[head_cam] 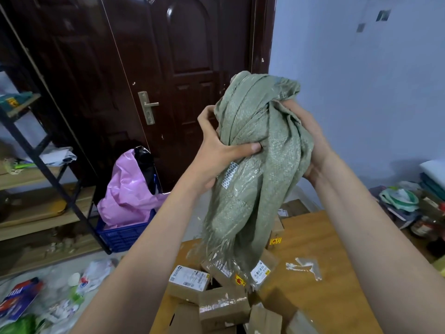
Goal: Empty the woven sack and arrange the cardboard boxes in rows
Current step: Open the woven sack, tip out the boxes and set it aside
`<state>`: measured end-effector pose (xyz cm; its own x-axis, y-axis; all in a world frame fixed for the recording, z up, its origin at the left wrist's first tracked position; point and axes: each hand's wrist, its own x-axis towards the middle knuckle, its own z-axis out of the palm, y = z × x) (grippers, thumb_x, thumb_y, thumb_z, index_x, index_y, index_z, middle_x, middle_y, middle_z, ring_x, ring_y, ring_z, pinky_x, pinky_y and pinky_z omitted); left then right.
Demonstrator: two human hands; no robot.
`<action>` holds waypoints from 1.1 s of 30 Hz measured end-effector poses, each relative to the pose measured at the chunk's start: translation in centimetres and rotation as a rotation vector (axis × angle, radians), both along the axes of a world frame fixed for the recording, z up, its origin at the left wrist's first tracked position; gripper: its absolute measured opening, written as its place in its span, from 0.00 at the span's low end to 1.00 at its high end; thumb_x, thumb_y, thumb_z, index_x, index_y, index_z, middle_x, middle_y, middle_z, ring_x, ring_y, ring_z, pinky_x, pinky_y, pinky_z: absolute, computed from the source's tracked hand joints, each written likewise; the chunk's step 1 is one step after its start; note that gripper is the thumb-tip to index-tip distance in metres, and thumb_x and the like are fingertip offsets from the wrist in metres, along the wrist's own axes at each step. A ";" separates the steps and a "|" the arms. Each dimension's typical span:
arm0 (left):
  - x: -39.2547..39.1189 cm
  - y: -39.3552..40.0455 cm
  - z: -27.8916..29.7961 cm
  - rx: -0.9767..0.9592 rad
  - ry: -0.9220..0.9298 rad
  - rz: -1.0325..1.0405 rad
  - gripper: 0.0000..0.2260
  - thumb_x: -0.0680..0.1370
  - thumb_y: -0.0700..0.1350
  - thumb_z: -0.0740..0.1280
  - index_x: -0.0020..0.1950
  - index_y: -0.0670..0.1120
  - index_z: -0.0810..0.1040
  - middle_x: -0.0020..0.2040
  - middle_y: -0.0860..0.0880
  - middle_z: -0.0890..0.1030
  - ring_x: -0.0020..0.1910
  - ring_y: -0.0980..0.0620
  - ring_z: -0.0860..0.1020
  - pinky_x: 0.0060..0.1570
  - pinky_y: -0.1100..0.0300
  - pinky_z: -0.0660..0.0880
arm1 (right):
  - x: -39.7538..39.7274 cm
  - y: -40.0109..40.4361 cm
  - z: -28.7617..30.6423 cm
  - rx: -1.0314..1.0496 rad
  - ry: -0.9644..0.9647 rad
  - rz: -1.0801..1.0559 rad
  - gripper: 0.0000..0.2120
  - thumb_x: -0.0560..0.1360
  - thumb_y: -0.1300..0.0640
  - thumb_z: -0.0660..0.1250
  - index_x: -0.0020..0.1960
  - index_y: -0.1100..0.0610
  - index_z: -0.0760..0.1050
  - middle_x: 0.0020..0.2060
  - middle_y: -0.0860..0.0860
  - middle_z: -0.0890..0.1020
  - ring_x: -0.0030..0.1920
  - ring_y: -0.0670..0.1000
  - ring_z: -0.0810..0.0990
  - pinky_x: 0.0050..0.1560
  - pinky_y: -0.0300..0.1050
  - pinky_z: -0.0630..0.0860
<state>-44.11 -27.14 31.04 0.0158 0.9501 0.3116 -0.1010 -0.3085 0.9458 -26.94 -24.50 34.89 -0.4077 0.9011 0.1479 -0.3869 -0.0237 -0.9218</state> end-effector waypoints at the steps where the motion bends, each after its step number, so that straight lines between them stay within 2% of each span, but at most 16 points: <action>1: 0.1 0.0 -0.1 0.003 -0.011 0.000 0.50 0.64 0.38 0.81 0.72 0.58 0.50 0.62 0.54 0.71 0.61 0.56 0.77 0.59 0.53 0.78 | 0.0 0.0 0.0 -0.011 0.006 0.013 0.15 0.80 0.50 0.60 0.54 0.60 0.78 0.47 0.58 0.82 0.48 0.56 0.81 0.54 0.54 0.78; 3: -0.1 0.2 -0.3 0.022 -0.034 -0.020 0.56 0.64 0.37 0.80 0.76 0.63 0.45 0.65 0.58 0.68 0.66 0.56 0.75 0.62 0.50 0.76 | 0.0 0.0 0.1 -0.014 -0.010 0.026 0.14 0.81 0.51 0.58 0.50 0.59 0.78 0.42 0.56 0.83 0.44 0.54 0.83 0.48 0.51 0.80; 5: -0.3 0.4 -0.4 0.035 -0.034 -0.042 0.59 0.62 0.39 0.81 0.78 0.63 0.44 0.70 0.55 0.67 0.69 0.55 0.72 0.64 0.50 0.75 | 0.0 0.1 0.1 0.001 -0.047 0.028 0.14 0.82 0.51 0.58 0.48 0.58 0.78 0.40 0.55 0.82 0.42 0.53 0.82 0.47 0.50 0.79; 7: -0.3 0.5 -0.2 0.042 -0.023 -0.038 0.55 0.60 0.42 0.81 0.77 0.60 0.51 0.72 0.47 0.67 0.68 0.50 0.73 0.63 0.49 0.76 | 0.0 0.1 0.2 -0.010 -0.080 0.024 0.16 0.82 0.50 0.58 0.53 0.60 0.79 0.46 0.58 0.83 0.47 0.56 0.82 0.53 0.53 0.78; 9: -0.3 0.7 -0.2 0.031 -0.043 -0.013 0.48 0.59 0.43 0.81 0.72 0.57 0.58 0.70 0.43 0.69 0.68 0.46 0.74 0.63 0.44 0.75 | -0.1 0.1 0.0 -0.043 -0.113 0.017 0.22 0.81 0.47 0.59 0.63 0.63 0.76 0.56 0.63 0.81 0.55 0.60 0.80 0.62 0.58 0.74; 11: -0.3 0.9 -0.3 0.028 -0.070 0.015 0.44 0.60 0.42 0.81 0.68 0.55 0.61 0.68 0.43 0.72 0.66 0.45 0.75 0.63 0.41 0.75 | -0.2 0.0 -0.1 -0.047 -0.150 0.007 0.23 0.81 0.46 0.58 0.66 0.63 0.74 0.57 0.62 0.79 0.56 0.59 0.79 0.65 0.58 0.72; 14: -0.5 1.2 -0.5 0.037 -0.058 0.081 0.44 0.61 0.41 0.81 0.70 0.54 0.61 0.67 0.46 0.73 0.65 0.50 0.76 0.60 0.53 0.78 | -0.4 0.0 0.0 -0.065 -0.214 -0.009 0.22 0.80 0.42 0.59 0.62 0.58 0.76 0.51 0.56 0.83 0.52 0.54 0.82 0.61 0.55 0.75; 16: -0.7 1.3 -0.6 0.062 -0.016 0.134 0.44 0.62 0.41 0.81 0.71 0.55 0.61 0.66 0.49 0.73 0.63 0.56 0.76 0.55 0.64 0.78 | -0.4 0.0 0.0 -0.097 -0.273 -0.019 0.24 0.78 0.39 0.60 0.62 0.56 0.77 0.48 0.53 0.86 0.49 0.52 0.85 0.53 0.51 0.80; 18: -0.9 1.3 -0.5 0.073 0.048 0.174 0.41 0.63 0.42 0.81 0.70 0.55 0.63 0.65 0.51 0.75 0.60 0.60 0.77 0.50 0.69 0.77 | -0.5 0.1 -0.2 -0.114 -0.318 -0.093 0.25 0.76 0.37 0.63 0.62 0.56 0.77 0.45 0.52 0.87 0.46 0.50 0.86 0.48 0.47 0.80; 20: -1.1 1.2 -0.4 0.059 0.111 0.221 0.36 0.64 0.43 0.81 0.68 0.52 0.68 0.61 0.53 0.77 0.56 0.62 0.78 0.47 0.70 0.77 | -0.5 0.2 -0.2 -0.029 -0.366 -0.228 0.27 0.75 0.36 0.64 0.63 0.56 0.78 0.48 0.51 0.87 0.49 0.49 0.86 0.54 0.49 0.80; 22: -1.4 1.3 -0.3 0.041 0.117 0.276 0.31 0.65 0.45 0.81 0.63 0.50 0.71 0.57 0.53 0.79 0.52 0.61 0.80 0.45 0.68 0.77 | -0.3 0.5 -0.2 0.102 -0.368 -0.344 0.28 0.76 0.34 0.60 0.65 0.53 0.75 0.56 0.52 0.83 0.57 0.49 0.83 0.63 0.54 0.76; 24: -1.4 1.3 -0.3 0.026 0.108 0.346 0.26 0.66 0.45 0.81 0.59 0.50 0.72 0.54 0.54 0.80 0.51 0.61 0.80 0.45 0.67 0.77 | -0.1 0.3 -0.2 0.171 -0.318 -0.289 0.26 0.78 0.32 0.55 0.65 0.48 0.71 0.64 0.49 0.78 0.64 0.48 0.78 0.69 0.55 0.71; 26: -1.4 1.5 -0.2 0.018 0.111 0.403 0.23 0.67 0.45 0.80 0.56 0.51 0.72 0.52 0.55 0.80 0.48 0.63 0.80 0.43 0.70 0.77 | 0.1 0.3 -0.4 0.305 -0.391 -0.183 0.32 0.73 0.30 0.60 0.74 0.40 0.61 0.73 0.44 0.68 0.71 0.44 0.69 0.72 0.54 0.67; 28: -1.4 1.9 -0.3 0.015 0.137 0.434 0.21 0.67 0.47 0.80 0.52 0.51 0.73 0.49 0.56 0.80 0.44 0.66 0.79 0.40 0.71 0.76 | 0.1 0.1 -0.9 0.490 -0.572 -0.072 0.45 0.68 0.35 0.73 0.77 0.34 0.50 0.77 0.40 0.58 0.74 0.40 0.63 0.73 0.49 0.65; 30: -1.2 2.0 -0.3 0.023 0.167 0.446 0.20 0.67 0.47 0.80 0.50 0.50 0.73 0.46 0.57 0.79 0.39 0.69 0.79 0.37 0.73 0.74 | -0.1 0.1 -1.3 0.559 -0.683 -0.054 0.57 0.62 0.43 0.81 0.77 0.34 0.45 0.77 0.38 0.56 0.74 0.38 0.62 0.73 0.46 0.66; 33: -0.9 1.8 -0.5 0.014 0.152 0.410 0.20 0.68 0.47 0.80 0.52 0.47 0.74 0.47 0.54 0.81 0.41 0.69 0.80 0.41 0.71 0.76 | -0.8 0.2 -2.0 0.546 -0.684 -0.102 0.59 0.60 0.51 0.84 0.77 0.35 0.49 0.75 0.39 0.61 0.71 0.39 0.66 0.70 0.47 0.70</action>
<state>-45.01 -25.36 30.50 -0.3155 0.8828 0.3481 0.1725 -0.3073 0.9358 -27.70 -24.25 32.91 -0.4856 0.8129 0.3215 0.2776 0.4921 -0.8251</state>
